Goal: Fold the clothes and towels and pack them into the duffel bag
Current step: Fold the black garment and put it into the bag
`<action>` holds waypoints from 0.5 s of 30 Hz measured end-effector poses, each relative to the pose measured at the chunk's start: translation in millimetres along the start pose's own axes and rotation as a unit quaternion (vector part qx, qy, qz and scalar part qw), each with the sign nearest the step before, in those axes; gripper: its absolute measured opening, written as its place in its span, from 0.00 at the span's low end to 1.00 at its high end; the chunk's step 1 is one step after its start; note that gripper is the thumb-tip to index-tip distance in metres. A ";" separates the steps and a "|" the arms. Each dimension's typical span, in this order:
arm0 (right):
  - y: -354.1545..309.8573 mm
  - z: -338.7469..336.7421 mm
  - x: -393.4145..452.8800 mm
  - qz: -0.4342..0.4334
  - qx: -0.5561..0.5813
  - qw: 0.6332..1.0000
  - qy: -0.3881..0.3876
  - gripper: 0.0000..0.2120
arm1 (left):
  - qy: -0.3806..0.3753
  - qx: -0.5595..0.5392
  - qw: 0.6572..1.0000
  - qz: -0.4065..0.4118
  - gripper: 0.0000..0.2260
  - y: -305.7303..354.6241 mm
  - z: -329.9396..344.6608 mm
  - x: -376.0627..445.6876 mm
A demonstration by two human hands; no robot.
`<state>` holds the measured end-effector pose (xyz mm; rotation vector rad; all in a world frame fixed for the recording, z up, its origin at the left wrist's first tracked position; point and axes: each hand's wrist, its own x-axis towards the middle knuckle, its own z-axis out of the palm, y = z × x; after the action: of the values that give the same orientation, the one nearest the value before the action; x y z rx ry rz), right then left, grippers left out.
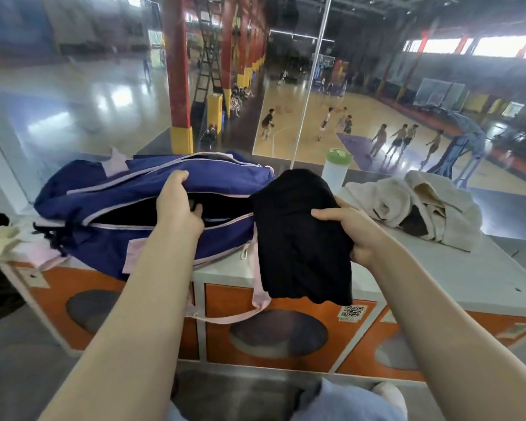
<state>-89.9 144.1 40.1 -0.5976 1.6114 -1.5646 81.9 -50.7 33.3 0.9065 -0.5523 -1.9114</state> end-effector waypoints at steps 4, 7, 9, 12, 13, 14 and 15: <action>0.8 4.5 6.1 0.003 -0.033 0.999 -0.019 0.21 | -0.003 -0.043 0.999 0.008 0.19 7.5 10.6 8.5; -0.5 6.6 9.4 0.009 -0.059 0.998 -0.031 0.20 | -0.032 -0.101 0.994 0.004 0.18 10.3 18.1 17.1; -2.4 7.9 12.2 0.010 -0.067 0.997 -0.043 0.20 | -0.060 -0.137 0.989 0.000 0.15 15.5 23.7 19.4; -9.4 10.8 15.3 0.008 -0.073 0.996 -0.057 0.19 | -0.103 -0.170 0.980 -0.010 0.08 26.2 34.4 18.6; -12.6 11.9 15.4 0.006 -0.072 0.995 -0.064 0.19 | -0.119 -0.173 0.978 -0.016 0.08 30.5 37.4 16.7; -15.6 12.6 15.6 0.005 -0.073 0.995 -0.073 0.19 | -0.129 -0.166 0.977 -0.020 0.08 34.4 39.3 15.1; -18.7 13.8 15.0 0.004 -0.076 0.994 -0.082 0.18 | -0.138 -0.159 0.977 -0.024 0.09 37.4 40.6 13.9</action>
<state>-91.1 121.7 56.1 -0.7796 1.6140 -1.3581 66.6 -80.3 79.4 0.4546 -0.3699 -2.1096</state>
